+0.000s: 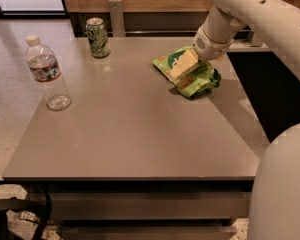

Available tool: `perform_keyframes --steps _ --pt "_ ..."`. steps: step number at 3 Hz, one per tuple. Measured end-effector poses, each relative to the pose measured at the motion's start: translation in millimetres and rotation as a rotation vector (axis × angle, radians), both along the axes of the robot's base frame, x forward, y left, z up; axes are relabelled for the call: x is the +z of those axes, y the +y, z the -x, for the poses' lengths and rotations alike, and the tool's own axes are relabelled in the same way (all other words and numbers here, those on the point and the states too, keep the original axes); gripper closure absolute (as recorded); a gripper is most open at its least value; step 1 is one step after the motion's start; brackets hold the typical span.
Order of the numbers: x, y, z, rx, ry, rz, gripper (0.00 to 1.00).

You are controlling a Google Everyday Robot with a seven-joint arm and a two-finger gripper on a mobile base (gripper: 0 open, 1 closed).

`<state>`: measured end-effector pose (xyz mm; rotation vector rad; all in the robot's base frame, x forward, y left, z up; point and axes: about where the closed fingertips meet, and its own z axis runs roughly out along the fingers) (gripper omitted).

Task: Move green rice chip bag near water bottle

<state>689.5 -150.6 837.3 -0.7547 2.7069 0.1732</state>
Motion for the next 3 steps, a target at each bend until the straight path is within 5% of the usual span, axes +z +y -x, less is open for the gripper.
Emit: perform_keyframes --steps 1,3 --pt "-2.5 0.8 0.0 0.001 0.004 0.0 0.17" --pt "-8.2 3.4 -0.6 0.005 0.012 0.001 0.71"
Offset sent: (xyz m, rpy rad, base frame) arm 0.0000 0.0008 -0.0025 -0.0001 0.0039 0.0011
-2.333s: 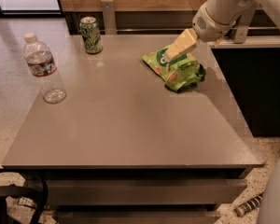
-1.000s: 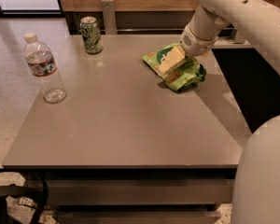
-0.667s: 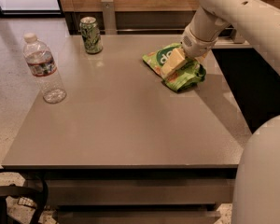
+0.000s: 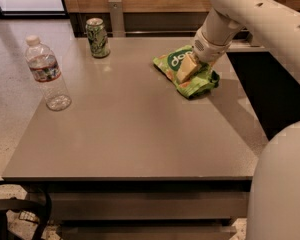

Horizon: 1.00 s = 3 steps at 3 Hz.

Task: Move green rice chip bag near water bottle

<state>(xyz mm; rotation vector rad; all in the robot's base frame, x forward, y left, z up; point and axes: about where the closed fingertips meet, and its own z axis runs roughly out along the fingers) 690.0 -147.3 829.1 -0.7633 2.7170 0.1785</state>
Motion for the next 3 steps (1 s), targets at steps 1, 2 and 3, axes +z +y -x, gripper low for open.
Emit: perform_keyframes --steps 1,2,3 --pt "0.7 0.3 -0.1 0.001 0.001 0.0 0.94" --pt "1.0 0.4 -0.1 0.001 0.001 0.0 1.0" --pt "1.0 0.4 -0.1 0.001 0.001 0.0 1.0"
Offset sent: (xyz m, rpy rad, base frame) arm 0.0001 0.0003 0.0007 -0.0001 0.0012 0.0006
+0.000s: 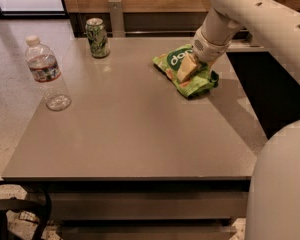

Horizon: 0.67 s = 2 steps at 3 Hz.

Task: Move green rice chip bag near water bottle

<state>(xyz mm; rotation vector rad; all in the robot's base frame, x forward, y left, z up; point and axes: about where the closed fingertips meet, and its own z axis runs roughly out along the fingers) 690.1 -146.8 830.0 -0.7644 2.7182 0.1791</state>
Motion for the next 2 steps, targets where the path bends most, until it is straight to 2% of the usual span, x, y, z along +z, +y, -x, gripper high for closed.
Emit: perform_keyframes --steps 1,2 --pt "1 0 0 0.0 0.0 0.0 1.0" --pt "48 -21 27 0.014 -0.064 0.029 1.0"
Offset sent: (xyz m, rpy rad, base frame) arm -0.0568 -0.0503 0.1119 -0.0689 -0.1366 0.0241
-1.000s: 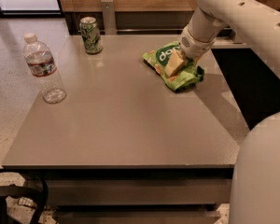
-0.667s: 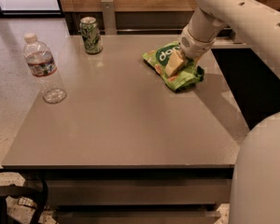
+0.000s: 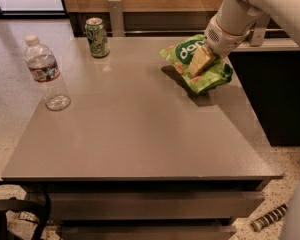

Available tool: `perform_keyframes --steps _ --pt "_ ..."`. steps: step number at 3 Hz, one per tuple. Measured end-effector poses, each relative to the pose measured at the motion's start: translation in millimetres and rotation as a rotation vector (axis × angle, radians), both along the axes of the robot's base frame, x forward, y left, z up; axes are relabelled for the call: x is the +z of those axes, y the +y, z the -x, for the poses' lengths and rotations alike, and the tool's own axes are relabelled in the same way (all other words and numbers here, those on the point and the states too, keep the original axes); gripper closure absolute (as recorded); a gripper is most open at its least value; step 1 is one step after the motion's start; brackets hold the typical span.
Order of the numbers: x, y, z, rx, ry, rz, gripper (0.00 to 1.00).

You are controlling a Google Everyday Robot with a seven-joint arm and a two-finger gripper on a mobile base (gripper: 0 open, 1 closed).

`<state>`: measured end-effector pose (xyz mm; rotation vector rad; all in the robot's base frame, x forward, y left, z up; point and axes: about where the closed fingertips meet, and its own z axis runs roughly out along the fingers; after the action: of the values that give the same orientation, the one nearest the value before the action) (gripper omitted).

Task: Move green rice chip bag near water bottle

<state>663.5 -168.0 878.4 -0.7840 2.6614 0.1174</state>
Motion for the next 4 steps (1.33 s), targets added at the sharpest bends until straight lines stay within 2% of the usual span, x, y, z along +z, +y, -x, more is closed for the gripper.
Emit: perform_keyframes --steps 1,2,3,4 --pt "40 -14 26 0.016 -0.062 0.016 1.0" --pt "73 -15 59 0.069 -0.12 0.005 1.0" --pt "96 5 100 0.203 -0.165 -0.032 1.0" --pt "103 43 140 0.359 -0.19 -0.06 1.0"
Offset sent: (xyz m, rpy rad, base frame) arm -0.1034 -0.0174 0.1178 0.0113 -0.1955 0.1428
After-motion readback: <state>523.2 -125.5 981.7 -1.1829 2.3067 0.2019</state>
